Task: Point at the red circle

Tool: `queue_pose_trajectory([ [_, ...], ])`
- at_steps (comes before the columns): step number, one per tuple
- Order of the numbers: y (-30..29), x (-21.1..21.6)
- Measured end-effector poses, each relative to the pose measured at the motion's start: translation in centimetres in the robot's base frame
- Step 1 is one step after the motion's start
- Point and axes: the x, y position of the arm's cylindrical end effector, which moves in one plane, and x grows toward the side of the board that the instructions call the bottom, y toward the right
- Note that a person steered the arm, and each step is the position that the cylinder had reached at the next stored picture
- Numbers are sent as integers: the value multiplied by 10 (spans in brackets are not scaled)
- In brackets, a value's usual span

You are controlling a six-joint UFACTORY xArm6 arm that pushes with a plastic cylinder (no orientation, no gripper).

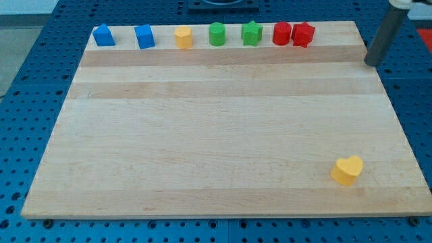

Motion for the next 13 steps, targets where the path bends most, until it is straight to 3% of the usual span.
queue_pose_trajectory([
  [1, 2, -29],
  [3, 0, -35],
  [5, -30, -118],
  [13, -74, -120],
])
